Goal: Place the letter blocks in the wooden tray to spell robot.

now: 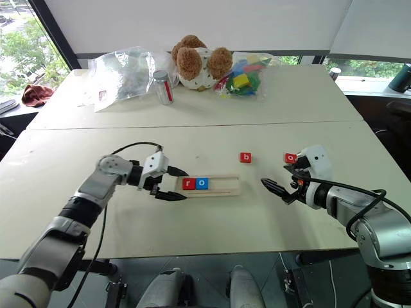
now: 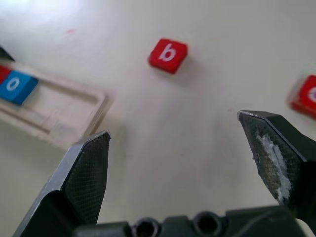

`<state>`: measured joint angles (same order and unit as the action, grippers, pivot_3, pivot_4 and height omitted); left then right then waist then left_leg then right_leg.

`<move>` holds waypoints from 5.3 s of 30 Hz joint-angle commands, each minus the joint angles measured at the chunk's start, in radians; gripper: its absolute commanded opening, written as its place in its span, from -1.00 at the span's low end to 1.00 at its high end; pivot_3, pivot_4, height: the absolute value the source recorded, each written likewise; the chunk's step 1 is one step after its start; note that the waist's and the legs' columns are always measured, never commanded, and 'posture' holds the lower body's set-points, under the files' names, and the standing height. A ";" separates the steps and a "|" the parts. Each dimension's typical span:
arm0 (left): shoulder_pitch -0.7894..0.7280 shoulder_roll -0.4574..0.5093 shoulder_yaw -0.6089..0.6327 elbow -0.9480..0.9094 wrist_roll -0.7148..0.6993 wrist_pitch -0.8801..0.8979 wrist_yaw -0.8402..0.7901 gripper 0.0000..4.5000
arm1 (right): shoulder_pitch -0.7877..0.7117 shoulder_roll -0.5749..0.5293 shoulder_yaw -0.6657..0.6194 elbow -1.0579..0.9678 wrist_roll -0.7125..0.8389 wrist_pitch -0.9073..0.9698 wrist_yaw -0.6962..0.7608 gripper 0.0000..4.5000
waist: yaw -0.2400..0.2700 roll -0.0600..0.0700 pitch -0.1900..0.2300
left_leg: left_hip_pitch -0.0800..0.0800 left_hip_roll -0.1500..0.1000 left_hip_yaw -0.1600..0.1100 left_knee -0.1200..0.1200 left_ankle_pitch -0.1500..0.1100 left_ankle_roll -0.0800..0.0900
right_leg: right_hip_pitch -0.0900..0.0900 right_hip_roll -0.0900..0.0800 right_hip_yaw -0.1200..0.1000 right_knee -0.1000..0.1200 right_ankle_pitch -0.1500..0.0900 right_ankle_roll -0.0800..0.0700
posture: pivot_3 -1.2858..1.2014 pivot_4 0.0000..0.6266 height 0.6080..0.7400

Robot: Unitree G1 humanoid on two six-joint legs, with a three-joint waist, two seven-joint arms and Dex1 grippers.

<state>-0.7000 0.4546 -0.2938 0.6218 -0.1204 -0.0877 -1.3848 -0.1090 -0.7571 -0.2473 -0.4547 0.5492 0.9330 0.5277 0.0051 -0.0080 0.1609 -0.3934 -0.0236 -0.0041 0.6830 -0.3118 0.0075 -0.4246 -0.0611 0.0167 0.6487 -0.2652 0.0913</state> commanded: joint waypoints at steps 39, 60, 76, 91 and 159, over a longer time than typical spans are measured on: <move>0.392 0.370 0.348 -0.865 -0.269 0.554 0.245 1.00 | -0.455 0.617 0.239 0.457 -0.401 0.058 -0.591 -0.27 | -0.026 0.000 0.000 | 0.001 0.000 -0.001 -0.001 0.001 -0.002 | -0.002 -0.001 0.002 0.002 0.000 0.000 | 0.03 -0.52 1.00; 0.197 0.287 0.134 -0.768 -0.241 0.482 0.114 1.00 | -0.071 0.729 0.049 -0.238 -0.538 0.404 -0.691 -0.49 | -0.023 0.000 0.000 | 0.001 0.000 -0.001 -0.001 0.001 -0.002 | -0.002 0.001 0.002 0.004 0.000 0.000 | 0.03 -0.52 1.00; 0.135 0.304 0.155 -0.648 -0.228 0.435 0.065 1.00 | -0.175 0.414 -0.035 -0.105 -0.398 0.108 -0.291 0.98 | -0.022 0.000 0.001 | 0.001 0.000 0.000 0.000 0.001 -0.002 | -0.001 0.003 0.002 0.003 0.000 0.000 | 0.03 -0.52 1.00; 0.148 0.331 0.198 -0.603 -0.240 0.429 0.064 1.00 | -0.151 -0.140 0.153 0.612 -0.314 -0.676 0.648 0.98 | -0.019 0.000 0.001 | 0.002 0.001 0.001 0.000 -0.001 0.002 | 0.002 0.001 0.002 0.000 -0.001 0.002 | 0.03 -0.52 1.00; 0.333 0.340 0.249 -0.777 -0.269 0.528 0.244 1.00 | -0.623 0.203 0.632 0.729 -0.540 -0.664 0.763 -0.48 | -0.019 0.000 0.002 | -0.001 -0.001 -0.001 0.000 0.001 -0.002 | -0.002 -0.003 0.001 0.001 -0.001 0.002 | 0.03 -0.52 1.00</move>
<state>-0.3657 0.7945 -0.0627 -0.1271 -0.3831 0.4513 -1.1466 -0.7130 -0.5634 0.3806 0.2699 0.0130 0.2769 1.2872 -0.0138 -0.0078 0.1624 -0.3945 -0.0247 -0.0051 0.6834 -0.3109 0.0054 -0.4269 -0.0639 0.0181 0.6500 -0.2661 0.0933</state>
